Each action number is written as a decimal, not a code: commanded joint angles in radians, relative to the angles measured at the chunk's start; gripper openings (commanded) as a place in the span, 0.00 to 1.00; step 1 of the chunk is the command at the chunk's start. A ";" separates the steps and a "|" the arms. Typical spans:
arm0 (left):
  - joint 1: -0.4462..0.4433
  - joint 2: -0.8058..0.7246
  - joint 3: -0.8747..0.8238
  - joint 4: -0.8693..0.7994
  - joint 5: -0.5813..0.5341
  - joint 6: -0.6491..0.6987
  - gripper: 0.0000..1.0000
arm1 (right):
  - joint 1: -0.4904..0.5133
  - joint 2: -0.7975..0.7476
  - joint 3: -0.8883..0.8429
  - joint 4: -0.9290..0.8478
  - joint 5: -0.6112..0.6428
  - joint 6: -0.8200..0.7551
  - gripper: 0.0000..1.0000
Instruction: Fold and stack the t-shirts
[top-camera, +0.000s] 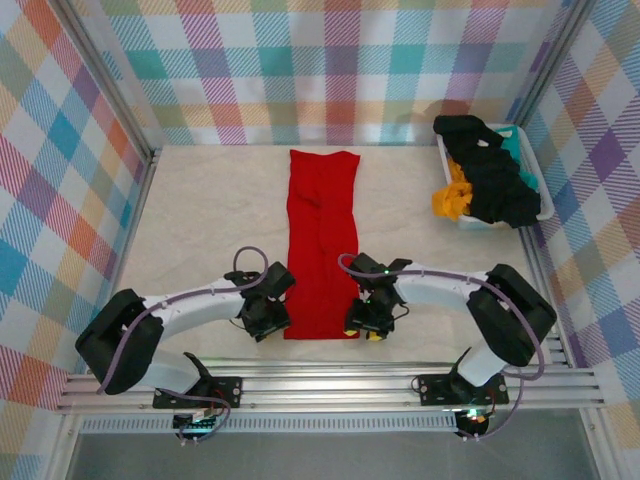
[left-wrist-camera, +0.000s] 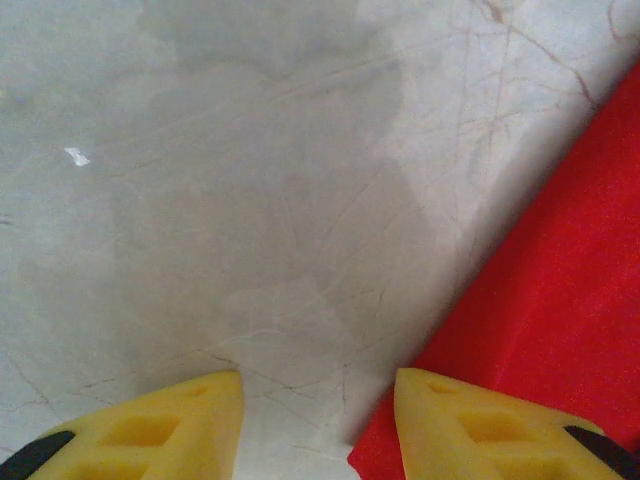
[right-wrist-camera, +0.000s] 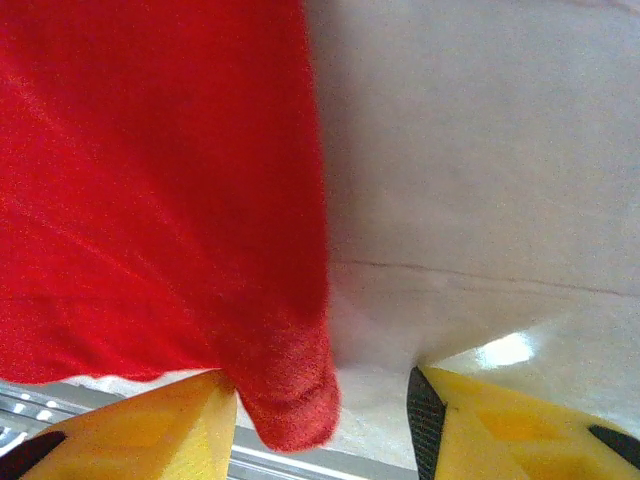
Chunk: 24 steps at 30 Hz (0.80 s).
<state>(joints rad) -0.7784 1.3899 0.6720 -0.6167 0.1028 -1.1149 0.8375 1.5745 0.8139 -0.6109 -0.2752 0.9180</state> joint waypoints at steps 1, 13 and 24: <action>-0.027 0.024 0.000 0.138 0.001 -0.064 0.44 | 0.008 -0.001 0.035 0.013 0.016 0.038 0.49; -0.065 0.168 -0.004 0.248 -0.003 -0.102 0.10 | 0.009 0.091 0.031 0.076 0.053 0.073 0.19; -0.076 -0.058 0.052 0.044 -0.153 -0.156 0.30 | 0.009 0.032 0.048 0.034 0.088 0.051 0.00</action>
<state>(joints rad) -0.8360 1.3949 0.6975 -0.6285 0.0109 -1.2388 0.8452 1.6268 0.8616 -0.5583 -0.2325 0.9794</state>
